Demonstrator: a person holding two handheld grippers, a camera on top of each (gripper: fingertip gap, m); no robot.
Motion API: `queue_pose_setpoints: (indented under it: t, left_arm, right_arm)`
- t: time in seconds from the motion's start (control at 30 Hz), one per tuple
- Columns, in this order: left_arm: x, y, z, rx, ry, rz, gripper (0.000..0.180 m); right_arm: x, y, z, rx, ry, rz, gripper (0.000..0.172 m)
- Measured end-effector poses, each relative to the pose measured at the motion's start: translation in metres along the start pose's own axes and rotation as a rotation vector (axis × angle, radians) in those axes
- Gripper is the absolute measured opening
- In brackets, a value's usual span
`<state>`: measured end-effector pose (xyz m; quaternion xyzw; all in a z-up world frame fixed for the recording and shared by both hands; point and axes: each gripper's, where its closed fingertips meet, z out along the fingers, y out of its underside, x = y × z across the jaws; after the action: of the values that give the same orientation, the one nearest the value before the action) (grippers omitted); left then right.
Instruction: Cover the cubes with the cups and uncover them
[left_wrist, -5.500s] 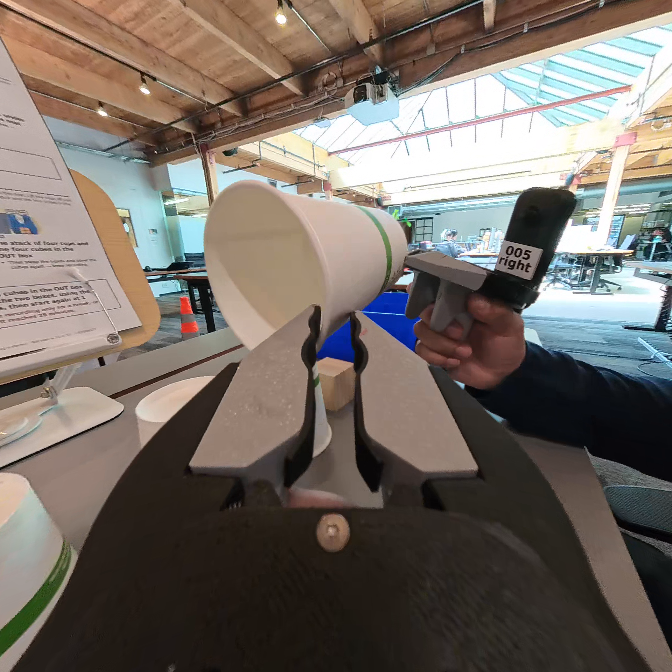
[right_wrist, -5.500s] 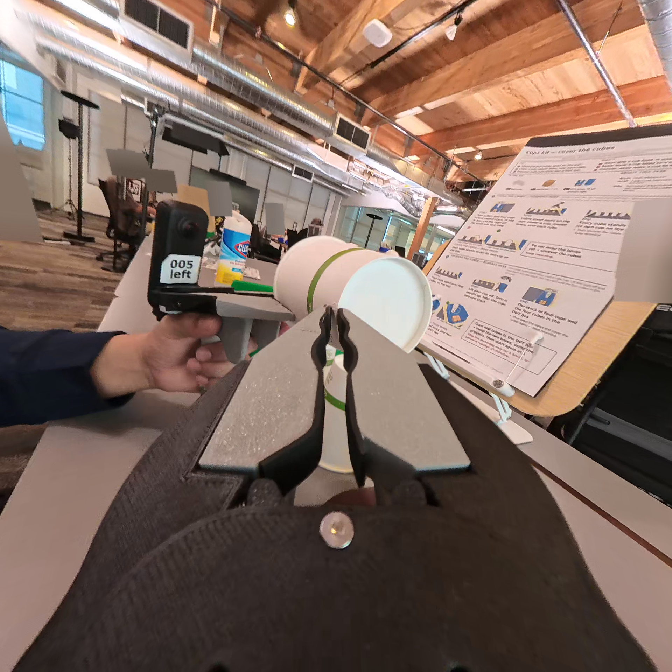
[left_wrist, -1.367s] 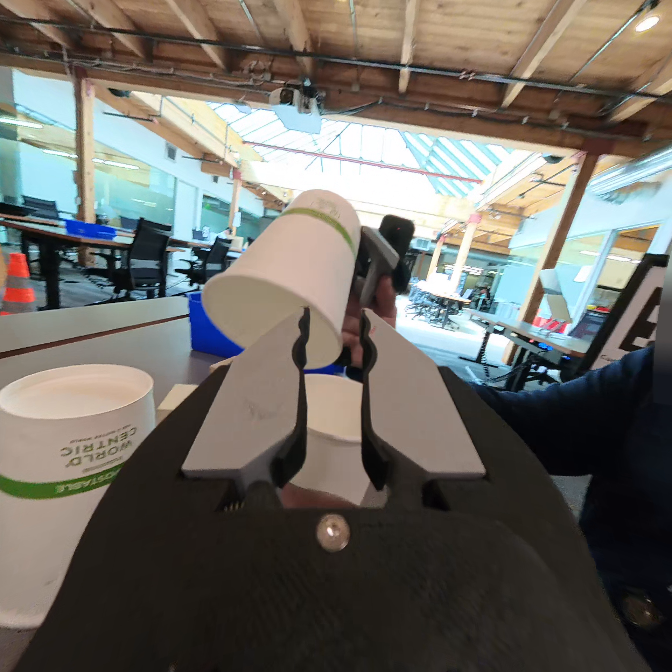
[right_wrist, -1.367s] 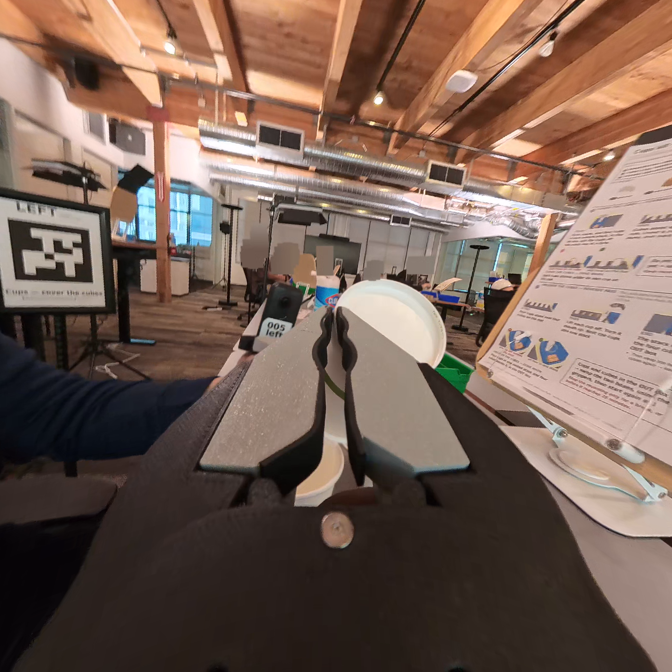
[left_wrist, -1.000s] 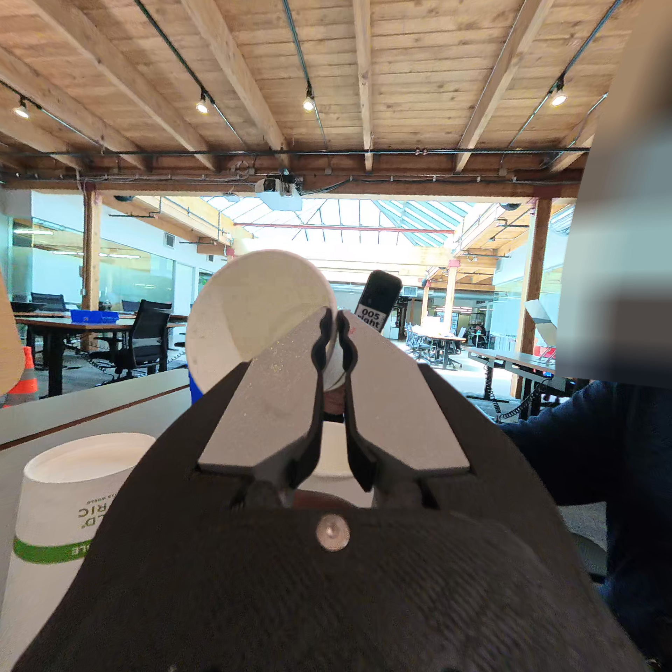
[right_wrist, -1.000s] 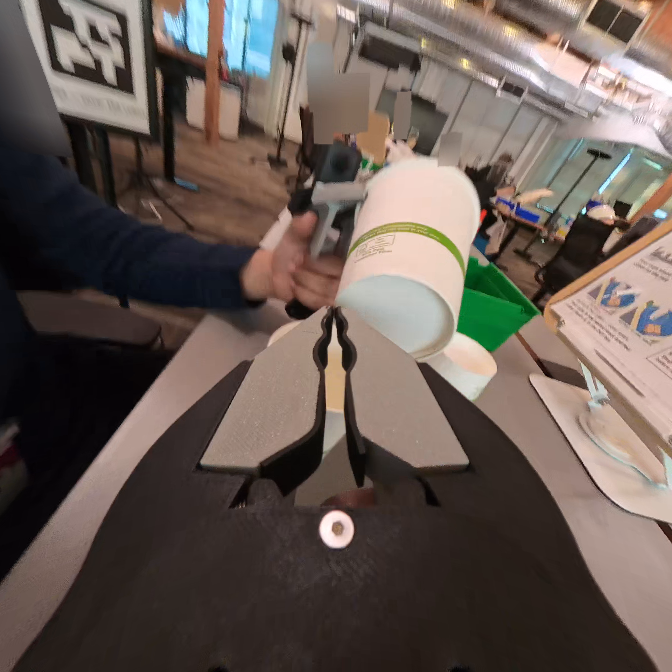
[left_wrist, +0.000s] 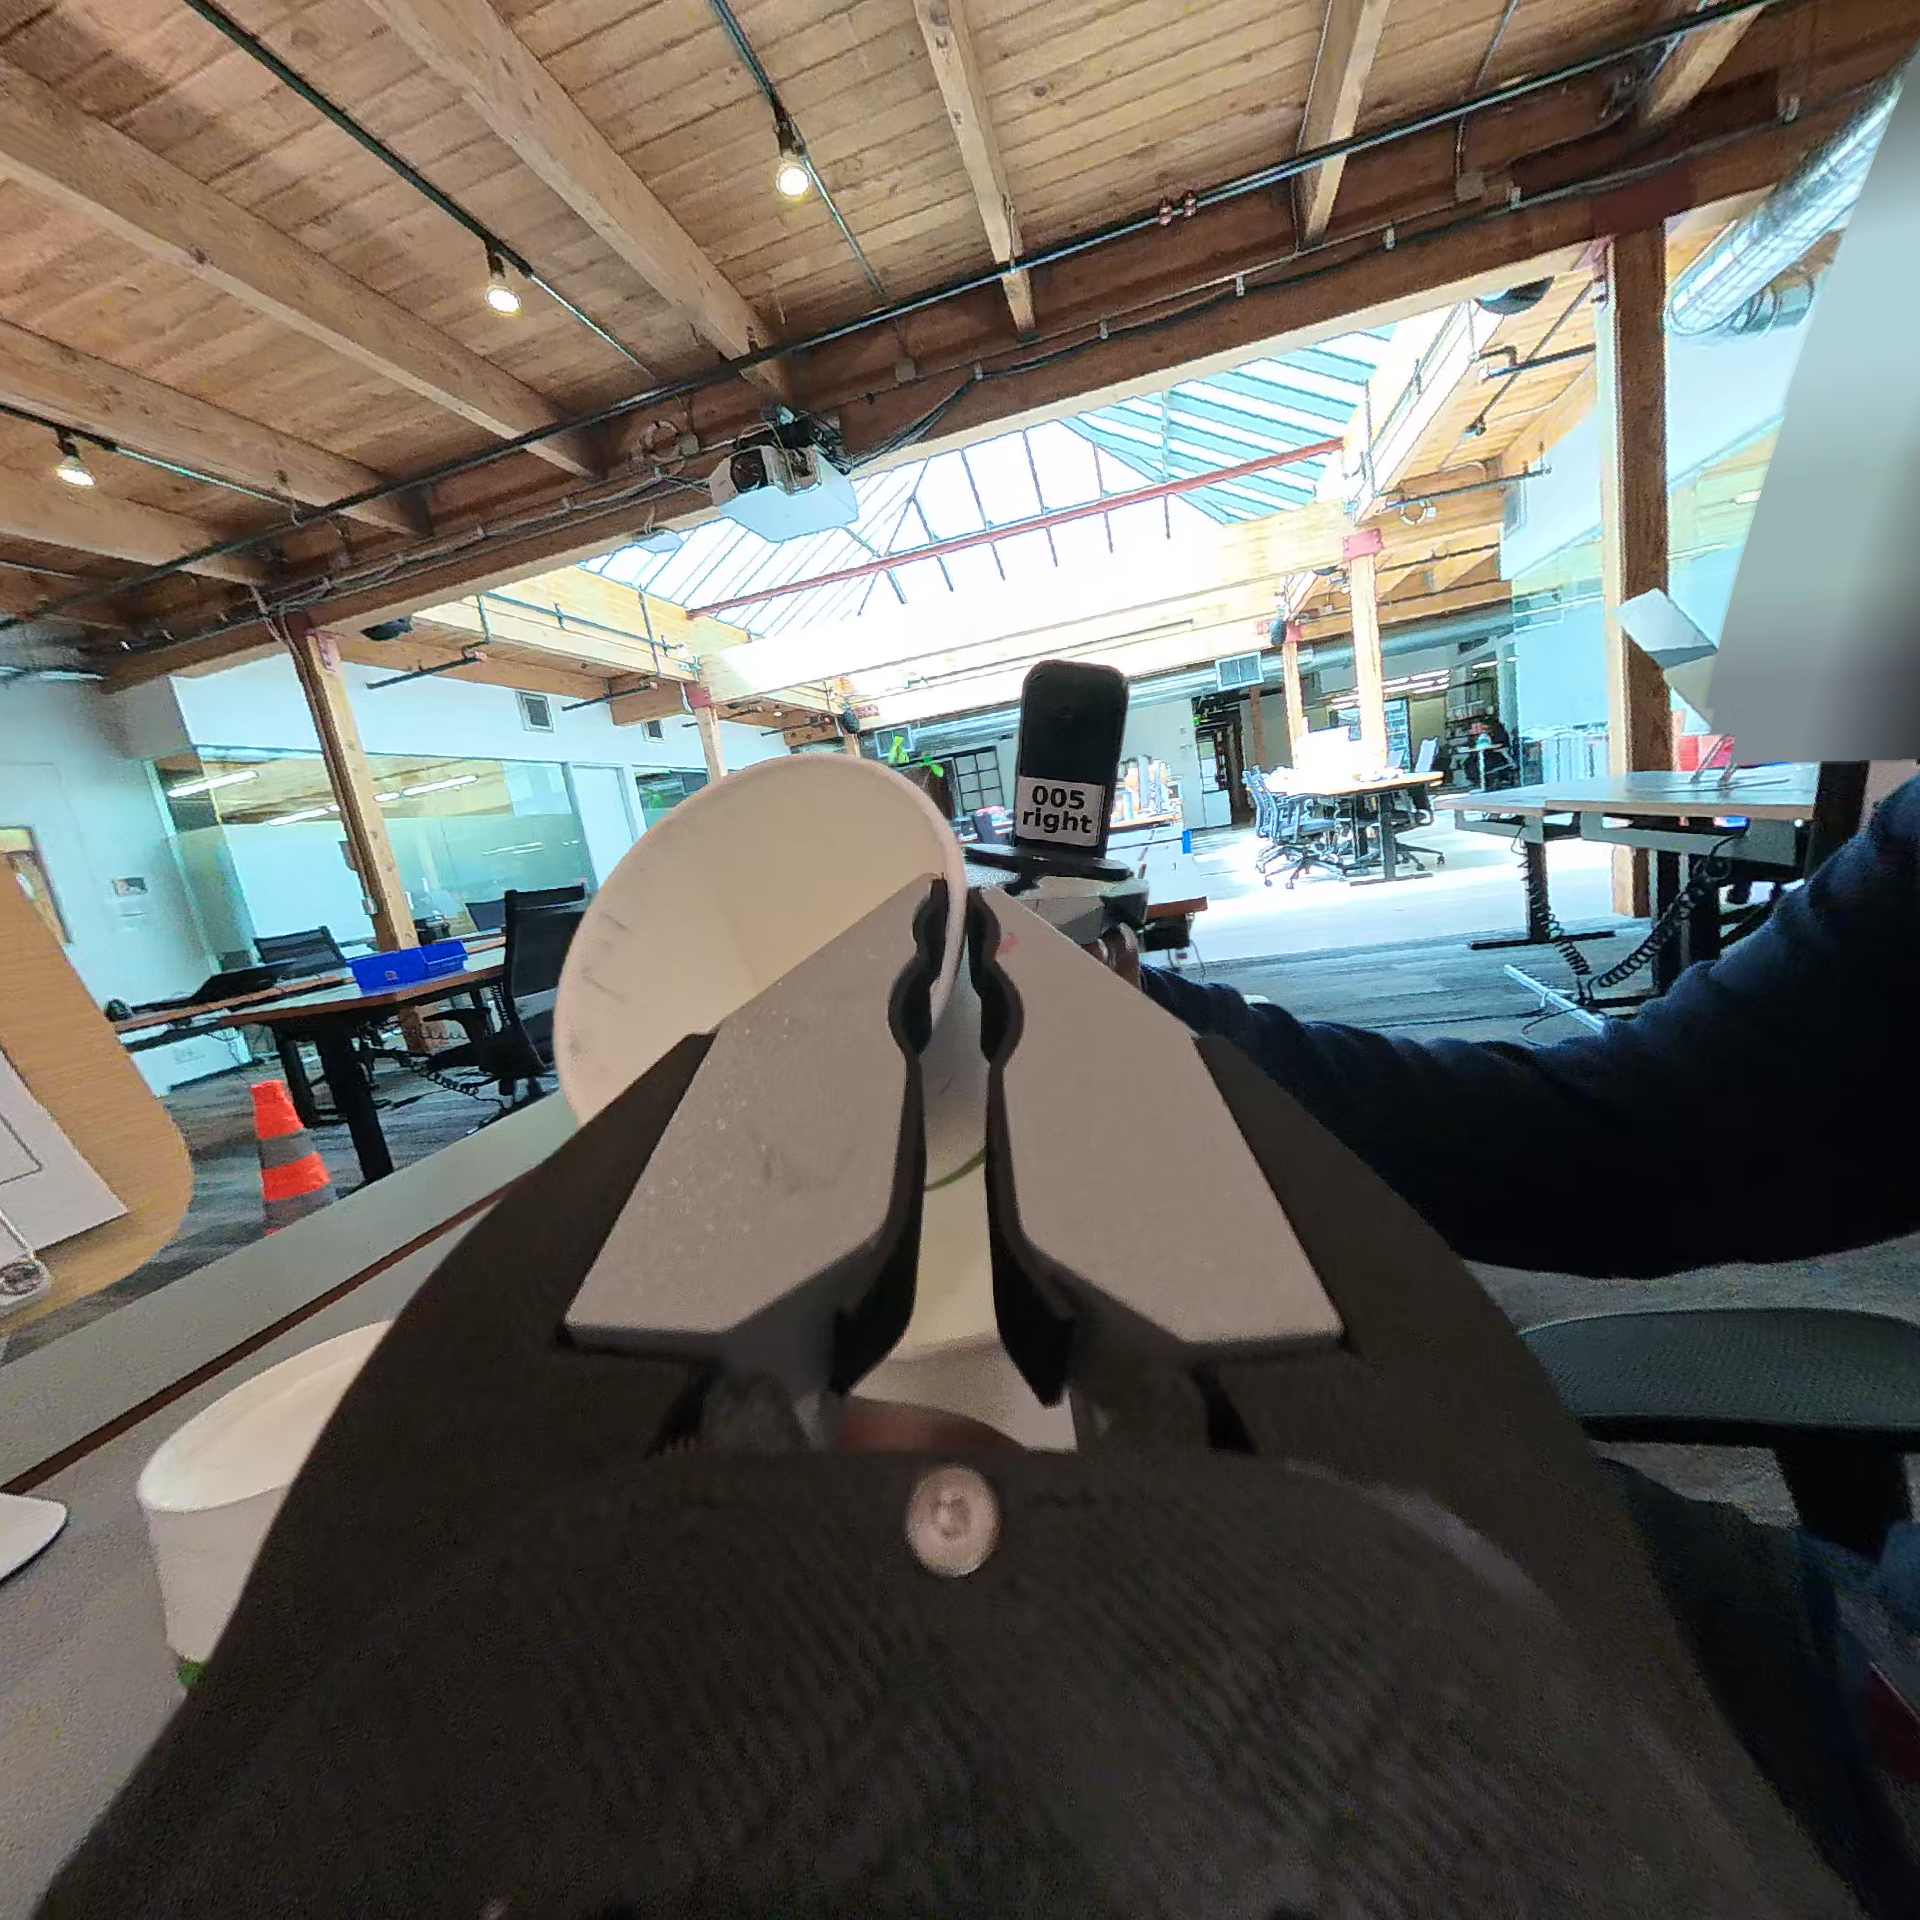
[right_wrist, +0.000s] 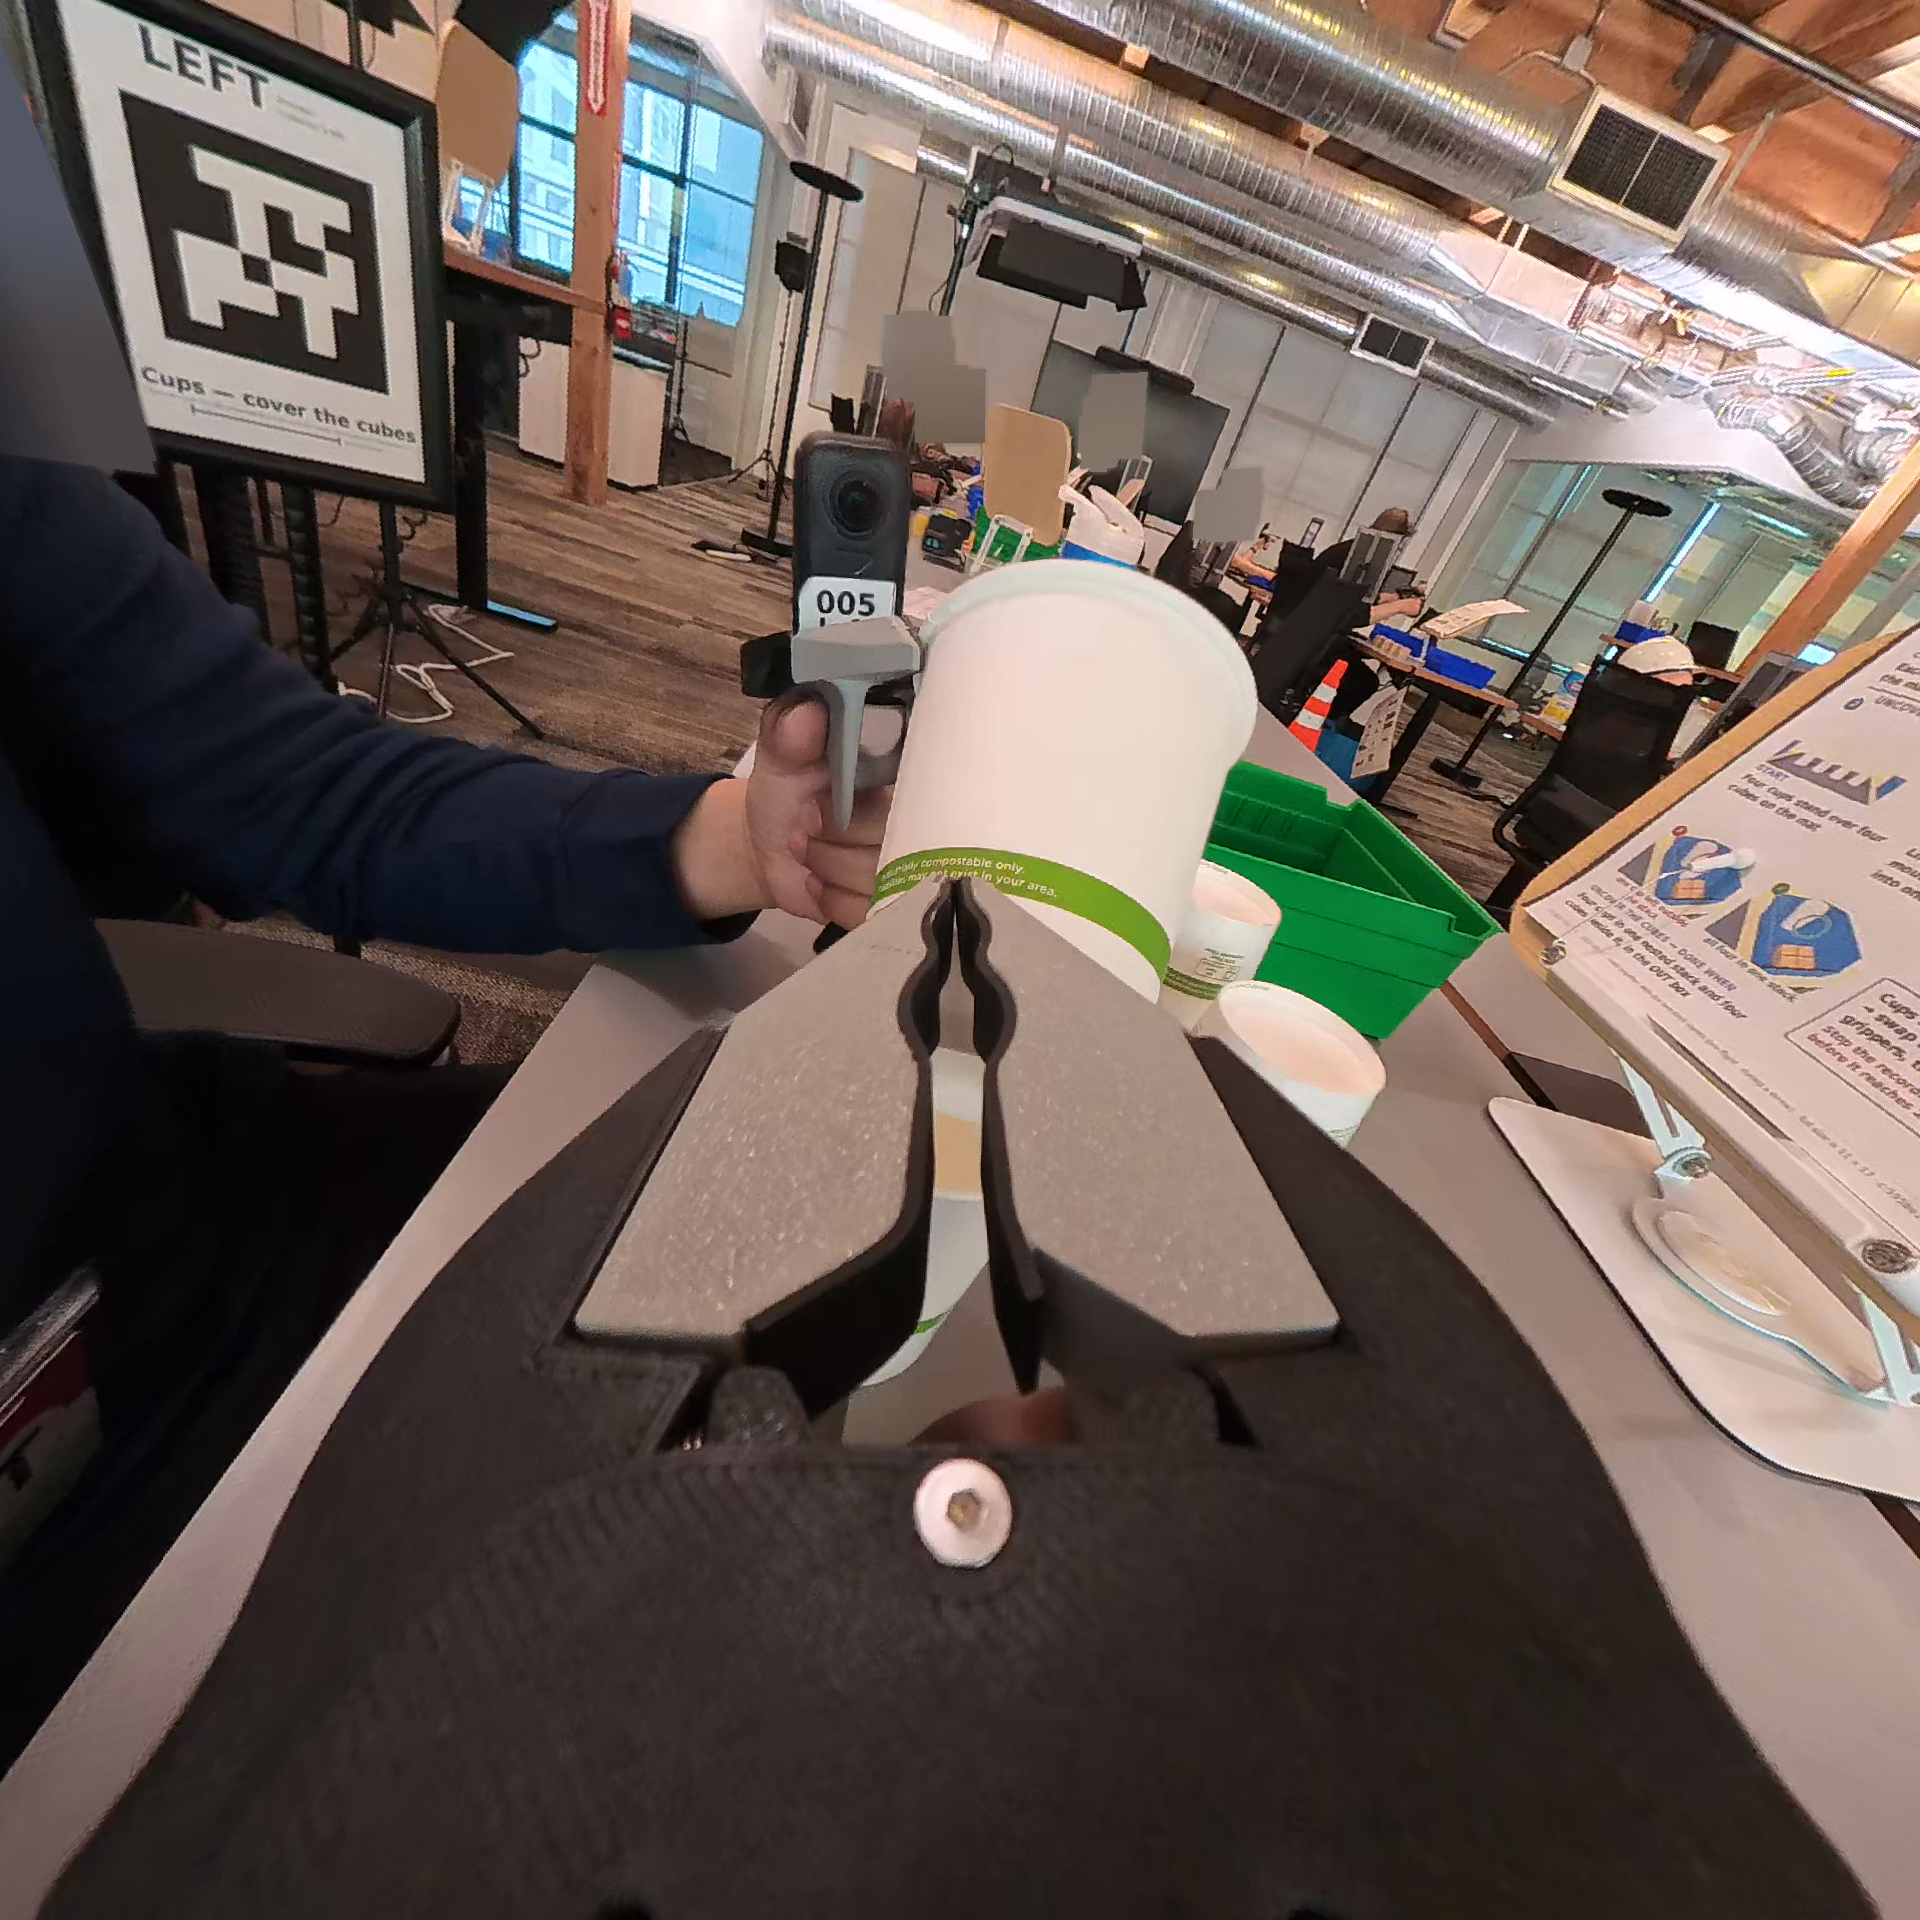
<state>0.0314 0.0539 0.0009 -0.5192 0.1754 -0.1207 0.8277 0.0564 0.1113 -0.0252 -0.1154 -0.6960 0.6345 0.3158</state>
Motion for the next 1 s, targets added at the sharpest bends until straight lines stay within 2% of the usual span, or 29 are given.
queue_pose_setpoints:
  t: [0.17, 0.37, 0.47, 0.63, 0.73, 0.77, 0.87, 1.0]
  left_arm:
    - [0.003, 0.001, -0.003, -0.083, 0.032, 0.092, 0.002]
    - [0.008, 0.013, 0.011, -0.445, 0.169, 0.261, 0.001]
    - [0.004, 0.017, 0.018, -0.597, 0.213, 0.328, 0.001]
    - [0.015, 0.028, 0.022, -0.742, 0.332, 0.295, 0.001]
    - [0.018, 0.045, 0.022, -0.815, 0.351, 0.281, 0.002]
    - [0.018, 0.052, 0.022, -0.838, 0.346, 0.279, 0.005]
    - [0.019, 0.067, 0.021, -0.859, 0.33, 0.262, 0.038]
    - [0.019, 0.066, 0.021, -0.747, 0.293, 0.191, 0.053]
  right_arm:
    - [-0.003, 0.007, 0.005, -0.028, -0.017, -0.001, 0.0]
    - [-0.009, 0.02, 0.012, -0.091, -0.046, -0.01, 0.0]
    - [-0.011, 0.013, 0.009, -0.054, -0.06, -0.002, 0.0]
    - [0.0, -0.009, -0.005, 0.069, -0.018, 0.025, 0.0]
    - [0.005, -0.014, -0.01, 0.097, 0.008, 0.027, 0.0]
    - [0.005, -0.015, -0.01, 0.099, 0.01, 0.026, 0.0]
    - [0.004, -0.013, -0.009, 0.091, 0.006, 0.029, 0.0]
    - [-0.007, 0.002, 0.0, 0.012, -0.049, 0.039, 0.002]
